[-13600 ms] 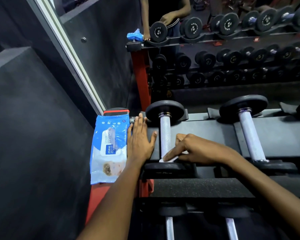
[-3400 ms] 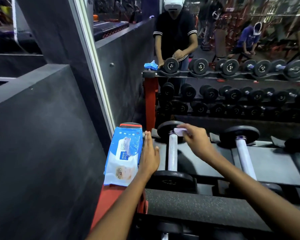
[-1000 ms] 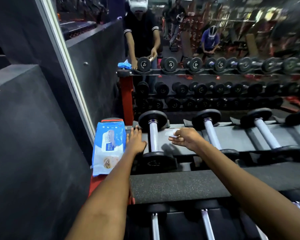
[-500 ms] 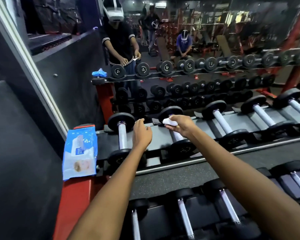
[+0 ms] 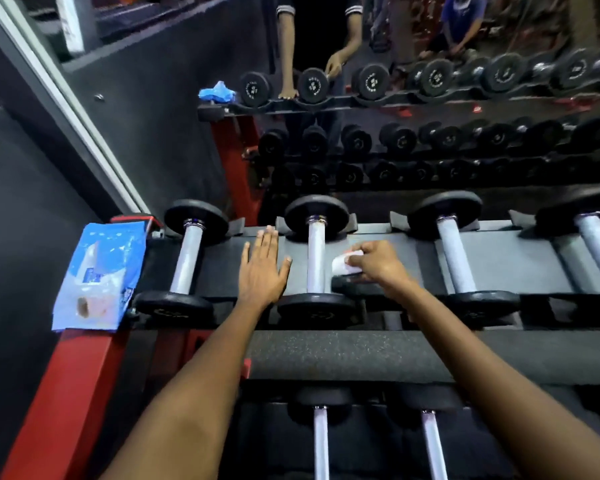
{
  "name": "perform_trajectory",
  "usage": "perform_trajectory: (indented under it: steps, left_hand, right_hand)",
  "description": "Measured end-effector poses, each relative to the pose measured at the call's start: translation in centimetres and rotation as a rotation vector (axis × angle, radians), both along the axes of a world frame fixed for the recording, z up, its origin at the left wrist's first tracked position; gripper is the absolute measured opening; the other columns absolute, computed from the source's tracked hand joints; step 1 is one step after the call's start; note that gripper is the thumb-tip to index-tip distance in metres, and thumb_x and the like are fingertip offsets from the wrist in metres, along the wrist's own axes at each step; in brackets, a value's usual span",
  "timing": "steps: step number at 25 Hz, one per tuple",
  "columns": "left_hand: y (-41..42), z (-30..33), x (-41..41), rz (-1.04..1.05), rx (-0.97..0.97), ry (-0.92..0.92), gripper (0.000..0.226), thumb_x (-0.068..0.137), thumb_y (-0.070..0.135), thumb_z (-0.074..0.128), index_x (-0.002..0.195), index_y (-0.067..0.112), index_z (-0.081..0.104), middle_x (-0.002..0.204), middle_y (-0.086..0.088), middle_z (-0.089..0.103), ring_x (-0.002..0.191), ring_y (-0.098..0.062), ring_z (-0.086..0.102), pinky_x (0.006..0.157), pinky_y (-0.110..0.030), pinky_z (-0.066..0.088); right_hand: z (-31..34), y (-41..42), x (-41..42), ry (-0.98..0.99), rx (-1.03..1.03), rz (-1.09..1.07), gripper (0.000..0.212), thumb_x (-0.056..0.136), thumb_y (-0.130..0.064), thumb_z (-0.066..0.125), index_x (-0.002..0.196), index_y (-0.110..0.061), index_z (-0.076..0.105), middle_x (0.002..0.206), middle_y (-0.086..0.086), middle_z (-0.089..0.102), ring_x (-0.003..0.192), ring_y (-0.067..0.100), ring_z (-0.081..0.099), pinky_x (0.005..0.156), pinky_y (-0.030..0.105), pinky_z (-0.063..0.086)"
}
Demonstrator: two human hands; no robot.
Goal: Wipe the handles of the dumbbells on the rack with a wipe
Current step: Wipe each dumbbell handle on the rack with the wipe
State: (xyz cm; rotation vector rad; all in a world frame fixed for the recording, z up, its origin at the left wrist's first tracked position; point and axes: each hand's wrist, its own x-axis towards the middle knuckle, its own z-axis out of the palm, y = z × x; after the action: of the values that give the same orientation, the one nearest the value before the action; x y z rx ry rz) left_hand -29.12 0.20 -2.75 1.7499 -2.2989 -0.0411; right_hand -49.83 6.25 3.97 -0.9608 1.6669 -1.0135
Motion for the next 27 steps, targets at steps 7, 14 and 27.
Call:
perform_trajectory:
  steps: [7, 14, 27]
  left_hand:
    - [-0.7, -0.8, 0.2, 0.057, -0.025, -0.006, 0.082, 0.087, 0.06, 0.005, 0.155, 0.014, 0.012, 0.163, 0.0, 0.007, 0.15, -0.013, 0.0, 0.122, -0.036, 0.0]
    - [-0.6, -0.4, 0.1, 0.057, -0.014, 0.005, 0.08, 0.089, 0.059, 0.006, 0.155, 0.014, 0.013, 0.163, 0.001, 0.008, 0.15, -0.013, -0.002, 0.122, -0.038, -0.001]
    - [-0.6, -0.5, 0.2, 0.055, -0.001, 0.027, 0.076, 0.093, 0.058, 0.014, 0.155, 0.016, 0.011, 0.163, 0.001, 0.004, 0.149, -0.014, -0.007, 0.121, -0.042, -0.009]
  right_hand:
    - [-2.6, 0.5, 0.7, 0.119, 0.042, 0.54, 0.025, 0.085, -0.002, 0.054, 0.103, -0.011, 0.069, 0.079, -0.002, 0.068, 0.072, 0.012, 0.059, 0.076, 0.03, 0.05]
    - [-1.6, 1.3, -0.8, -0.113, 0.114, 0.608, 0.026, 0.09, 0.001, 0.051, 0.111, 0.0, 0.066, 0.107, 0.013, 0.069, 0.09, 0.015, 0.061, 0.088, 0.025, 0.047]
    - [-0.1, 1.4, -0.7, -0.036, 0.212, 0.616, 0.027, 0.092, 0.006, 0.046, 0.102, -0.009, 0.066, 0.072, -0.011, 0.069, 0.064, -0.005, 0.057, 0.064, 0.007, 0.043]
